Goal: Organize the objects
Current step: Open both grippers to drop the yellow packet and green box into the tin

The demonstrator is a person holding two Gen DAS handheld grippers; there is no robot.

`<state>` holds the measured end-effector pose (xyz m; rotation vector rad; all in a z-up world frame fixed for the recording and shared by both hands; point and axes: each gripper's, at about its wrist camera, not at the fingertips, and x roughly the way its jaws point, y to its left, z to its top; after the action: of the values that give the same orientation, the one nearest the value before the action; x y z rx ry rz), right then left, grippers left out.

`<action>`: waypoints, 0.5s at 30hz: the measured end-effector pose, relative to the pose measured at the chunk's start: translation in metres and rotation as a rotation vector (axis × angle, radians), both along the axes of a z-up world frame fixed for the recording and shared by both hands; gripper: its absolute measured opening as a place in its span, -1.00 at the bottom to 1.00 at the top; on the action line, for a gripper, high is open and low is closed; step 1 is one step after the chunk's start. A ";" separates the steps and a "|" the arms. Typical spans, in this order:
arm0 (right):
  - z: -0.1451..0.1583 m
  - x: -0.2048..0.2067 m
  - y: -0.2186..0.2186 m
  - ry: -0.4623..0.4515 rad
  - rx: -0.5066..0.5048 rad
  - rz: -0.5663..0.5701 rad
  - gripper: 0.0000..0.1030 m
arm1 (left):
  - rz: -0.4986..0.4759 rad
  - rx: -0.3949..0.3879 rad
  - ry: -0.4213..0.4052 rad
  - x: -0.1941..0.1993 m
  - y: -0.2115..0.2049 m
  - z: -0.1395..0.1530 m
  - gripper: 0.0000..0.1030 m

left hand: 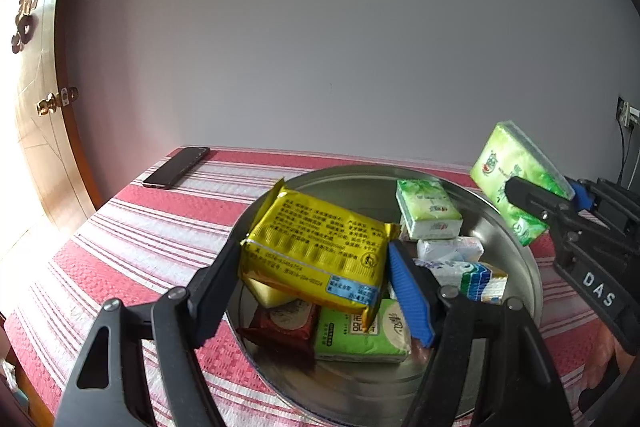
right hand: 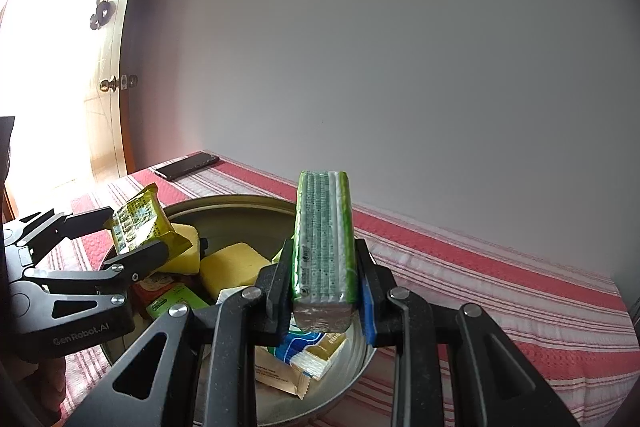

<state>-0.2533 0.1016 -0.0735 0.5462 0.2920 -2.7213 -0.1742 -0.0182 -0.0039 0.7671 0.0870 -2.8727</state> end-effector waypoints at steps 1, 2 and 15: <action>-0.001 -0.003 -0.001 -0.008 0.002 0.002 -0.43 | 0.001 -0.005 -0.004 -0.001 0.000 0.000 0.42; -0.002 -0.004 -0.002 -0.013 0.003 0.002 -0.43 | 0.001 -0.008 -0.006 -0.003 -0.001 -0.001 0.42; -0.020 -0.029 -0.017 -0.099 0.022 0.015 -0.43 | -0.017 -0.015 -0.072 -0.022 -0.005 -0.010 0.42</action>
<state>-0.2826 0.0841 -0.0935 0.6799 0.2998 -2.6691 -0.1964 -0.0231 -0.0136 0.8716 0.0496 -2.8542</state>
